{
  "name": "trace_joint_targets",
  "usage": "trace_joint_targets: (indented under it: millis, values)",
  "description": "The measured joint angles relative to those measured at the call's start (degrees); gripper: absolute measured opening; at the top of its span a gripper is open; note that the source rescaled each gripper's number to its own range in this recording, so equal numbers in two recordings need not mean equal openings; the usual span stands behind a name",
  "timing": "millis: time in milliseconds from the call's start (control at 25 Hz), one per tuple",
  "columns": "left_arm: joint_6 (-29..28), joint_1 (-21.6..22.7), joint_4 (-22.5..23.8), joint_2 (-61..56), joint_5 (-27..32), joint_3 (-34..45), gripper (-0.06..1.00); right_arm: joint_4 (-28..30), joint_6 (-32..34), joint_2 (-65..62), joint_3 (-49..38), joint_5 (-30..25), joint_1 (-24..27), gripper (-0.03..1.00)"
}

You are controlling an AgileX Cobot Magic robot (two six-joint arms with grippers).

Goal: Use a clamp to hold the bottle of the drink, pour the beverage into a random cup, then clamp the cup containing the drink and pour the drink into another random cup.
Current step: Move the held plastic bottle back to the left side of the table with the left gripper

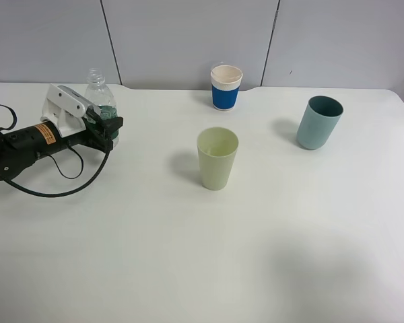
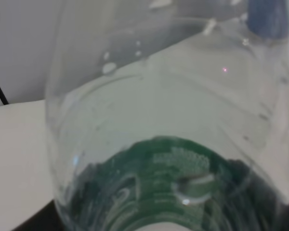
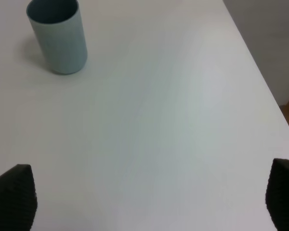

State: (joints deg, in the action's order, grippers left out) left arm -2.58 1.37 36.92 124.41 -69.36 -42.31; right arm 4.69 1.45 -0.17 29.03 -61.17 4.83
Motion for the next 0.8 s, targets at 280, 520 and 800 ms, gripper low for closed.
trace_joint_targets:
  millis: [280, 520, 800]
  values:
    - [0.0, 0.0, 0.1, 0.0, 0.0, 0.0, 0.08, 0.0, 0.0, 0.0, 0.0, 0.0, 0.0, 1.0]
    - [0.0, 0.0, 0.1, 0.0, 0.0, 0.0, 0.88, 0.0, 0.0, 0.0, 0.0, 0.0, 0.0, 1.0]
    - [-0.3, 0.0, 0.1, 0.0, 0.0, 0.0, 0.98, 0.0, 0.0, 0.0, 0.0, 0.0, 0.0, 1.0]
